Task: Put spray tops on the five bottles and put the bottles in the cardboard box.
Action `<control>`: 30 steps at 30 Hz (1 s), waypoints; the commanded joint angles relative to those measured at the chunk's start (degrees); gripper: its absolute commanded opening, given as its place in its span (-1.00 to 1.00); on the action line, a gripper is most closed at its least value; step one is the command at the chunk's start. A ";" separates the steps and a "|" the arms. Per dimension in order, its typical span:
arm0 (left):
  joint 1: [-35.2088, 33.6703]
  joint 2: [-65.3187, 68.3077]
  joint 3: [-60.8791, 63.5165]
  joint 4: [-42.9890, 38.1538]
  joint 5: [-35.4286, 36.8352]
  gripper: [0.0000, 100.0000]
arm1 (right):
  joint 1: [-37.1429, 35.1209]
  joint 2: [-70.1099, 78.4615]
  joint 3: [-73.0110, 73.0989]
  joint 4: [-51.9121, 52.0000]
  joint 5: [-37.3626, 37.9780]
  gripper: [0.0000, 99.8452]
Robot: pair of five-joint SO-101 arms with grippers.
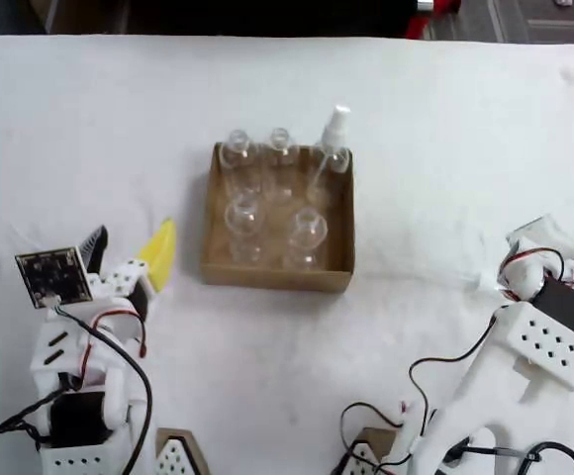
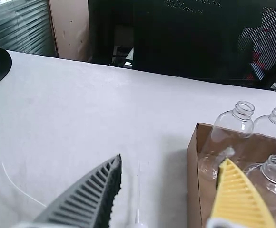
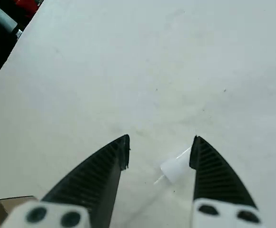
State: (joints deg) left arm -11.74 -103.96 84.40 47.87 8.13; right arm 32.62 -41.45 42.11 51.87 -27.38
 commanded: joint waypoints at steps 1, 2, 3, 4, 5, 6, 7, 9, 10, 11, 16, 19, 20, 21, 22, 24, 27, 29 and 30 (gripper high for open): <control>0.66 -0.40 -0.53 -1.49 -0.53 -0.41 | 0.75 0.22 -0.79 0.66 -0.88 -0.64; 0.66 -0.40 -0.44 -1.49 -0.53 -0.41 | 1.10 0.48 -0.70 0.40 -1.14 -0.64; 0.66 -0.40 -0.44 -1.49 -0.53 -0.41 | 1.10 1.54 -0.88 0.48 -1.14 -0.64; 0.66 -0.40 -0.44 -1.41 -0.53 -0.41 | 1.10 2.86 -1.05 0.31 -1.14 -0.64; 0.66 -0.40 -0.44 -1.41 -0.53 -0.41 | 1.10 4.53 -1.05 0.22 -1.14 -0.64; 0.66 -0.40 -0.44 -1.41 -0.53 -0.41 | 1.10 6.46 -1.14 0.13 -1.14 -0.62; 0.66 -0.40 -0.44 -1.41 -0.53 -0.41 | 0.92 8.57 -1.49 0.13 -1.23 -0.59; 0.66 -0.40 -0.44 -1.49 -0.53 -0.41 | 0.75 13.32 -3.08 0.57 -1.32 -0.53; 0.66 -0.40 -0.44 -1.49 -0.53 -0.41 | 0.92 15.34 -3.87 0.57 -1.85 -0.51; 0.66 -0.40 -0.44 -1.58 -0.53 -0.41 | 1.01 17.27 -4.48 0.66 -3.60 -0.51; 0.66 -0.40 -0.44 -1.67 -0.53 -0.41 | -2.24 23.34 -5.19 2.86 -10.11 -0.51; 0.66 -0.40 -0.44 -1.67 -0.53 -0.41 | -2.95 24.66 -5.27 2.68 -11.25 -0.51; 0.66 -0.40 -0.44 -1.67 -0.53 -0.41 | -2.68 24.84 -5.27 2.42 -11.43 -0.51; 0.66 -0.40 -0.44 -1.67 -0.53 -0.41 | -2.59 25.19 -5.27 1.63 -11.43 -0.51; 0.66 -0.40 -0.44 -1.67 -0.53 -0.41 | -2.59 25.63 -5.27 0.75 -11.43 -0.51; 0.66 -0.40 -0.44 -1.67 -0.53 -0.41 | -2.68 26.95 -5.27 -1.27 -11.43 -0.51; 0.66 -0.40 -0.44 -1.67 -0.53 -0.41 | -2.77 29.76 -5.36 -4.26 -11.43 -0.51; 0.66 -0.40 -0.44 -1.67 -0.53 -0.41 | -2.77 31.78 -5.36 -5.49 -12.75 -0.51; 0.66 -0.40 -0.44 -1.67 -0.53 -0.41 | -2.77 32.75 -5.36 -6.20 -14.24 -0.51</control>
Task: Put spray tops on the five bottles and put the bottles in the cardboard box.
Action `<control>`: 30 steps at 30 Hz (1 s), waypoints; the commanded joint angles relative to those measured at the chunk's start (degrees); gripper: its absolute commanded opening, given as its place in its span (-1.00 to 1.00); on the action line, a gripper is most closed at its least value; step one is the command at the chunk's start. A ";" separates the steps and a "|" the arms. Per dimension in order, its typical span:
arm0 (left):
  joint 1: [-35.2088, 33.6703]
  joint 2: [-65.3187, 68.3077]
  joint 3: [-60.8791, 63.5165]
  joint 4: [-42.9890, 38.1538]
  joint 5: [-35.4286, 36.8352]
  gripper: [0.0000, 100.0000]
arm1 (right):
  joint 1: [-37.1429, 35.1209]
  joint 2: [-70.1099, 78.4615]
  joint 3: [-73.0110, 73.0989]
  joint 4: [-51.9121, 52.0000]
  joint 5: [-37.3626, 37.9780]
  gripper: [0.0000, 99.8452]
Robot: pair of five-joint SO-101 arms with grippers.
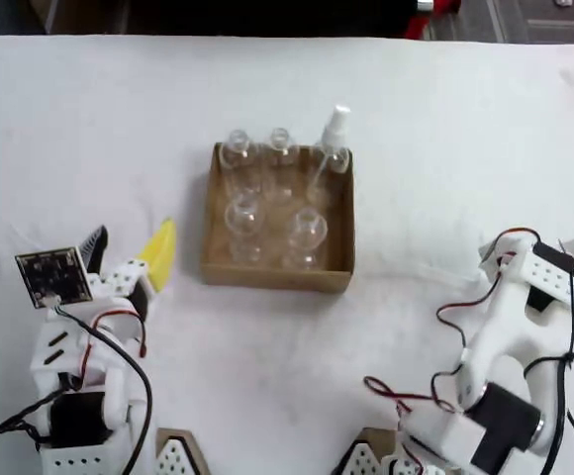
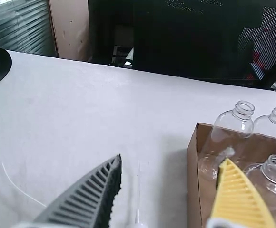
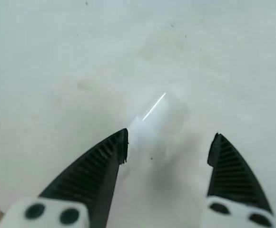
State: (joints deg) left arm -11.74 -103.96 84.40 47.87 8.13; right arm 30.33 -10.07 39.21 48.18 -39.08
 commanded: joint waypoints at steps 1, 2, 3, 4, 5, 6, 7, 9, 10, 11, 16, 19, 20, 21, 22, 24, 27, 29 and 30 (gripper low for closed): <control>0.66 -0.40 -0.44 -1.67 -0.53 -0.41 | -0.48 2.24 -2.46 -3.38 -3.43 -0.51; 0.66 -0.40 -0.44 -1.67 -0.53 -0.41 | -0.48 3.03 -2.46 -4.26 -4.04 -0.51; 0.66 -0.40 -0.44 -1.67 -0.53 -0.41 | -0.48 3.82 -2.46 -4.97 -4.13 -0.51; 0.66 -0.40 -0.44 -1.67 -0.53 -0.41 | -0.57 4.44 -2.46 -5.49 -4.13 -0.51; 0.66 -0.40 -0.44 -1.67 -0.53 -0.41 | -0.57 5.05 -2.46 -5.93 -4.22 -0.51; 0.66 -0.40 -0.44 -1.67 -0.53 -0.41 | -0.57 5.67 -2.46 -6.37 -4.22 -0.51; 0.66 -0.40 -0.44 -1.67 -0.53 -0.41 | -0.57 6.20 -2.46 -6.81 -4.22 -0.51; 0.66 -0.40 -0.44 -1.67 -0.53 -0.41 | -0.57 7.52 -2.46 -7.60 -4.13 -0.51; 0.66 -0.40 -0.44 -1.67 -0.53 -0.41 | -0.57 8.22 -2.55 -7.60 -4.04 -0.51; 0.66 -0.40 -0.44 -1.67 -0.53 -0.41 | -0.57 8.92 -2.81 -7.52 -4.04 -0.51; 0.66 -0.40 -0.44 -1.67 -0.53 -0.41 | -1.19 13.49 -5.63 -7.43 -4.04 -0.51; 0.66 -0.40 -0.44 -1.67 -0.53 -0.41 | -1.10 17.10 -8.35 -7.16 -3.96 -0.61; 0.66 -0.40 -0.44 -1.67 -0.53 -0.41 | -1.01 18.15 -9.05 -7.08 -3.96 -0.69; 0.66 -0.40 -0.44 -1.67 -0.53 -0.41 | -0.92 19.12 -9.85 -7.08 -3.69 -0.77; 0.66 -0.40 -0.44 -1.67 -0.53 -0.41 | -0.92 19.65 -10.55 -6.99 -2.11 -0.84; 0.66 -0.40 -0.44 -1.67 -0.53 -0.41 | -1.27 20.35 -11.60 -6.99 3.08 -0.94; 0.66 -0.40 -0.53 -1.67 -0.53 -0.41 | -1.63 19.74 -12.04 -6.90 6.42 -0.96; 0.66 -0.40 -0.53 -1.67 -0.53 -0.41 | -1.45 18.68 -11.78 -6.90 6.77 -0.96; 0.66 -0.40 -0.53 -1.67 -0.53 -0.41 | -1.45 17.89 -11.69 -6.73 6.95 -0.96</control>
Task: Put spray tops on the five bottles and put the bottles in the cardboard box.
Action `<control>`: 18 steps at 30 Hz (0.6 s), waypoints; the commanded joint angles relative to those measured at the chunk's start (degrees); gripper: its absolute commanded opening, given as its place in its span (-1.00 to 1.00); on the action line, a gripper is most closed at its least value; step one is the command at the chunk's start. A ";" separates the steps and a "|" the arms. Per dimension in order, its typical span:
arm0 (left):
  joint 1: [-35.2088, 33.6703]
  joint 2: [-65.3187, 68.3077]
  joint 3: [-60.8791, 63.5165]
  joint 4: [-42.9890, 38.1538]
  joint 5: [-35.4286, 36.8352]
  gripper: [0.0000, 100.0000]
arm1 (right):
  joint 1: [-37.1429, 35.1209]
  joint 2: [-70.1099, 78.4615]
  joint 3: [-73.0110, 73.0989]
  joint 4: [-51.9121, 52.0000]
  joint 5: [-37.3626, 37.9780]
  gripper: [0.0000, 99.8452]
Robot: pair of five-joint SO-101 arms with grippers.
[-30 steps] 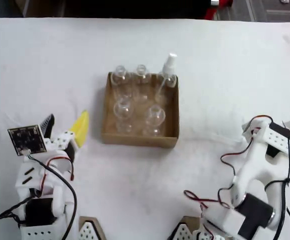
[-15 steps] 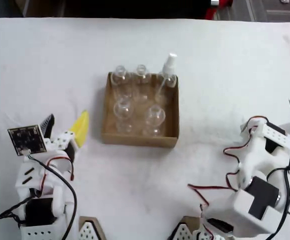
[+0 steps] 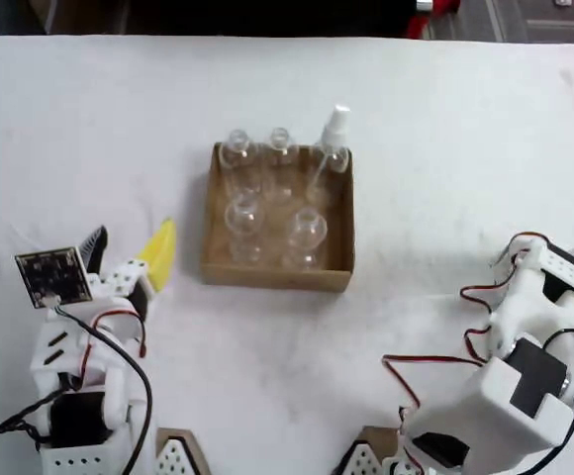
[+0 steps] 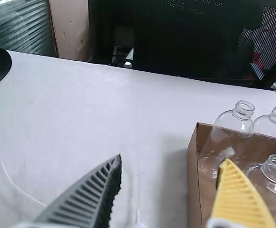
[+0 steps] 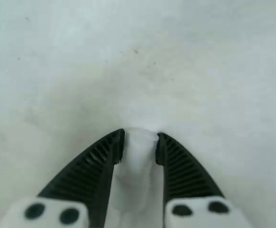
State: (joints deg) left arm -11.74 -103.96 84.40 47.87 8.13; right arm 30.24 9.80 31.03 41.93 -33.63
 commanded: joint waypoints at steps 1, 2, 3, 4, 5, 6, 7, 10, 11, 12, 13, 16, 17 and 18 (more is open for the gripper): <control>0.66 -0.40 -0.53 -1.67 -0.53 -0.41 | -1.27 -2.68 -3.52 0.40 1.49 -0.96; 0.66 -0.40 -0.53 -1.67 -0.53 -0.41 | -1.27 -3.47 -3.52 1.36 1.49 -0.96; 0.66 -0.40 -0.53 -1.67 -0.53 -0.41 | -1.36 -4.35 -3.52 2.33 1.49 -0.96; 0.66 -0.40 -0.53 -1.67 -0.53 -0.41 | -1.36 -5.23 -3.52 3.30 1.58 -0.96; 0.66 -0.40 -0.53 -1.67 -0.53 -0.41 | -1.36 -6.20 -3.52 4.18 1.58 -0.96; 0.66 -0.40 -0.53 -1.67 -0.53 -0.41 | -1.36 -7.08 -3.52 4.97 1.85 -0.96; 0.66 -0.40 -0.53 -1.67 -0.53 -0.41 | -1.36 -7.96 -3.52 5.85 3.34 -0.96; 0.66 -0.40 -0.53 -1.67 -0.53 -0.41 | -1.71 -10.24 -3.52 7.78 12.75 -0.96; 0.66 -0.40 -0.53 -1.67 -0.53 -0.41 | -1.89 -10.68 -3.52 8.13 15.30 -0.96; 0.66 -0.40 -0.53 -1.67 -0.53 -0.41 | -2.24 -10.95 -3.43 8.13 16.44 -0.96; 0.66 -0.40 -0.53 -1.67 -0.53 -0.41 | -2.59 -11.03 -3.43 8.13 16.44 -0.96; 0.66 -0.40 -0.53 -1.67 -0.53 -0.41 | -3.21 -10.95 -3.43 7.96 16.88 -0.96; 0.66 -0.40 -0.53 -1.67 -0.53 -0.41 | -3.47 -10.95 -3.43 7.78 16.88 -0.96; 0.66 -0.40 -0.53 -1.67 -0.53 -0.41 | -3.82 -10.95 -3.43 7.78 16.88 -0.96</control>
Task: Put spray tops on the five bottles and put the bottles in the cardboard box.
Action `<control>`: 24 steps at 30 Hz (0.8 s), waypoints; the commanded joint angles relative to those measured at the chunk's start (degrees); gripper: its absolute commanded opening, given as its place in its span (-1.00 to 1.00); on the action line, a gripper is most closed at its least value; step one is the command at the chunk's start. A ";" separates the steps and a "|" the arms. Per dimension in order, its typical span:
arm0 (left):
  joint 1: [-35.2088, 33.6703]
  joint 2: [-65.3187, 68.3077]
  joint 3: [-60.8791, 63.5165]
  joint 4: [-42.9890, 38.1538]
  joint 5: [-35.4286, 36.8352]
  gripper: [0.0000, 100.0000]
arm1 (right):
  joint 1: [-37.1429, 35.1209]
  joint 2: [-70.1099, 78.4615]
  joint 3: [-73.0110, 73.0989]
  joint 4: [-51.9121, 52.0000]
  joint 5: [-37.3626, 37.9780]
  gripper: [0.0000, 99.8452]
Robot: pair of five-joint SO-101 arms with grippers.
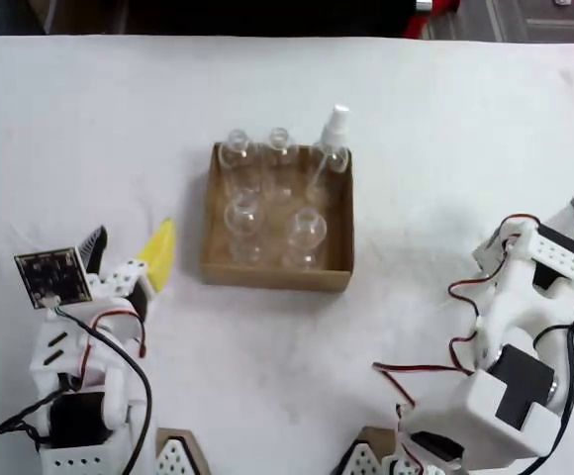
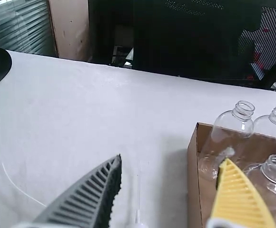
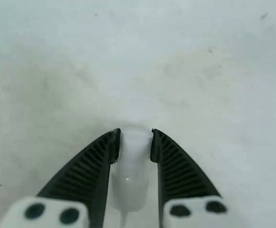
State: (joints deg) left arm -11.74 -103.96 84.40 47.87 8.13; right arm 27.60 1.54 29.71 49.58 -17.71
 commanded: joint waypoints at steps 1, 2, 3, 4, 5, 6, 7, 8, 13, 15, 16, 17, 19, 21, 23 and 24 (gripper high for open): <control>0.66 -0.40 -0.53 -1.67 -0.53 -0.41 | -1.63 -2.68 -2.11 0.13 1.05 -0.96; 0.66 -0.40 -0.53 -1.67 -0.53 -0.41 | -2.07 -2.68 -2.11 0.22 1.32 -0.96; 0.66 -0.40 -0.53 -1.67 -0.53 -0.41 | -2.42 -2.68 -2.11 0.31 2.37 -0.96; 0.66 -0.40 -0.53 -1.67 -0.53 -0.41 | -2.86 -2.68 -2.11 0.31 3.87 -0.96; 0.66 -0.40 -0.53 -1.67 -0.53 -0.41 | -3.30 -2.68 -2.11 0.31 5.10 -0.96; 0.66 -0.40 -0.53 -1.67 -0.53 -0.41 | -3.65 -2.68 -2.11 0.31 5.98 -0.96; 0.66 -0.40 -0.53 -1.67 -0.53 -0.41 | -4.09 -2.68 -2.11 0.31 6.86 -0.96; 0.66 -0.40 -0.53 -1.67 -0.53 -0.41 | -4.53 -2.68 -2.11 0.31 7.47 -0.96; 0.66 -0.40 -0.53 -1.67 -0.53 -0.41 | -5.05 -3.03 -2.20 0.13 11.34 -0.96; 0.66 -0.40 -0.53 -1.67 -0.53 -0.41 | -5.05 -2.68 -2.46 0.04 12.40 -0.96; 0.66 -0.40 -0.53 -1.67 -0.53 -0.41 | -5.05 -2.59 -2.37 0.04 12.75 -0.96; 0.66 -0.40 -0.53 -1.67 -0.53 -0.41 | -5.14 -2.59 -2.29 -0.04 13.01 -0.96; 0.66 -0.40 -0.53 -1.67 -0.53 -0.41 | -5.14 -2.59 -2.20 -0.04 13.71 -0.96; 0.66 -0.40 -0.53 -1.67 -0.53 -0.41 | -4.97 -2.51 -2.20 -0.04 14.07 -0.96; 0.66 -0.40 -0.53 -1.67 -0.53 -0.41 | -4.97 -2.51 -2.11 -0.04 13.98 -0.96; 0.66 -0.40 -0.53 -1.67 -0.53 -0.41 | -4.97 -2.51 -2.11 0.04 13.98 -0.96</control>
State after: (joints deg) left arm -11.74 -103.96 84.40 47.87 8.13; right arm 23.03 1.54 29.71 49.58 -4.44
